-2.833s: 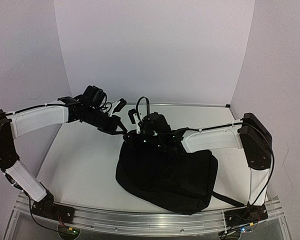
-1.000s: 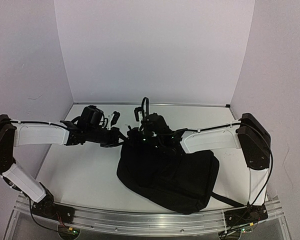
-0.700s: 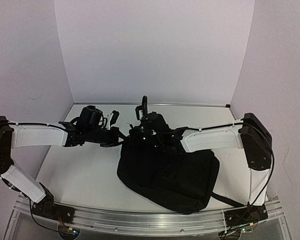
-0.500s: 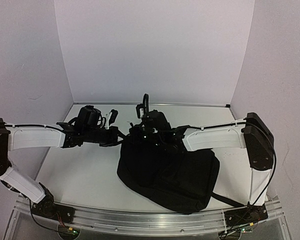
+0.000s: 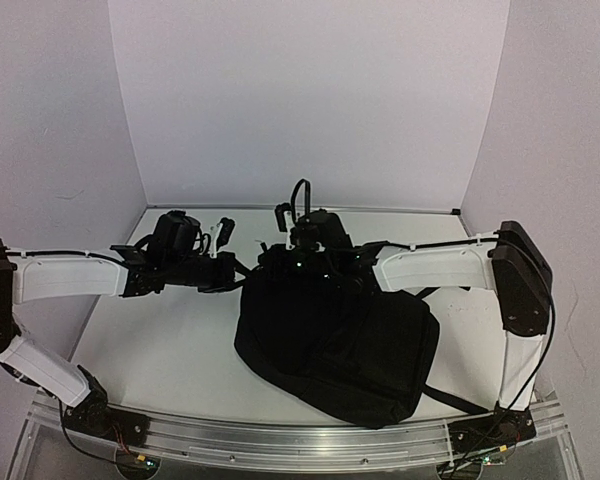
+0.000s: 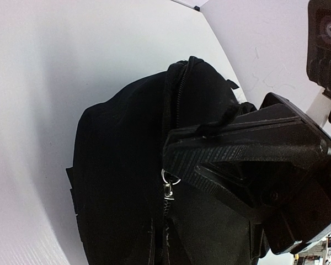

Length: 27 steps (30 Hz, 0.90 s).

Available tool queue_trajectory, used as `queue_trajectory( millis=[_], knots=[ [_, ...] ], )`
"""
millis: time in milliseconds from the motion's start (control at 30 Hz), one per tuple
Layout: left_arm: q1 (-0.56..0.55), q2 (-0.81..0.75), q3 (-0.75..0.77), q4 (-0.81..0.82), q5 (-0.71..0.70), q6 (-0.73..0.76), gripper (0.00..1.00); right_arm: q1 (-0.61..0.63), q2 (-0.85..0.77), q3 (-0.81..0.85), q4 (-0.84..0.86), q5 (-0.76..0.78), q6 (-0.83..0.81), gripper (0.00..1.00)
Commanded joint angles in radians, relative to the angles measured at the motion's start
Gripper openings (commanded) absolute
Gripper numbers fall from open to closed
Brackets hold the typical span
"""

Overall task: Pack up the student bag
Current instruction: Zip the student bag at the center of the board.

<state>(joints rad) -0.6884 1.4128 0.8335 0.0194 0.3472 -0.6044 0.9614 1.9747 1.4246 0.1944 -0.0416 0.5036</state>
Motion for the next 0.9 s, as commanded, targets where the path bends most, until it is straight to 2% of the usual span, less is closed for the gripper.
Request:
queue_trajectory(
  millis=[0, 33, 133, 267, 367, 500, 633, 733, 800, 867],
  knots=[
    [-0.001, -0.032, -0.032, -0.066, 0.060, -0.004, 0.08, -0.083, -0.075, -0.002, 0.039, 0.205, 0.016, 0.00],
    [0.000, -0.035, -0.039, -0.057, 0.071, -0.005, 0.12, -0.084, -0.083, -0.009, 0.039, 0.218, 0.020, 0.00],
    [0.000, -0.045, -0.063, -0.028, 0.089, -0.014, 0.37, -0.085, -0.089, -0.006, 0.039, 0.201, 0.012, 0.00],
    [0.000, -0.032, -0.061, 0.012, 0.101, -0.014, 0.58, -0.085, -0.067, 0.018, 0.039, 0.125, 0.002, 0.00],
    [-0.001, -0.006, -0.038, 0.025, 0.114, -0.004, 0.67, -0.085, -0.055, 0.025, 0.041, 0.095, -0.001, 0.00],
    [-0.001, 0.024, 0.015, -0.007, 0.077, 0.062, 0.74, -0.085, -0.058, 0.024, 0.046, 0.055, -0.017, 0.00],
    [0.000, 0.087, 0.108, -0.065, 0.041, 0.131, 0.77, -0.085, -0.063, 0.020, 0.046, 0.049, -0.025, 0.00],
    [0.000, 0.151, 0.180, -0.080, 0.042, 0.168, 0.72, -0.084, -0.066, 0.017, 0.046, 0.026, -0.025, 0.00],
    [0.000, 0.191, 0.211, -0.077, 0.035, 0.186, 0.59, -0.085, -0.070, 0.014, 0.046, 0.031, -0.023, 0.00],
    [-0.001, 0.217, 0.235, -0.075, 0.027, 0.200, 0.39, -0.085, -0.078, 0.007, 0.046, 0.040, -0.021, 0.00]
  ],
)
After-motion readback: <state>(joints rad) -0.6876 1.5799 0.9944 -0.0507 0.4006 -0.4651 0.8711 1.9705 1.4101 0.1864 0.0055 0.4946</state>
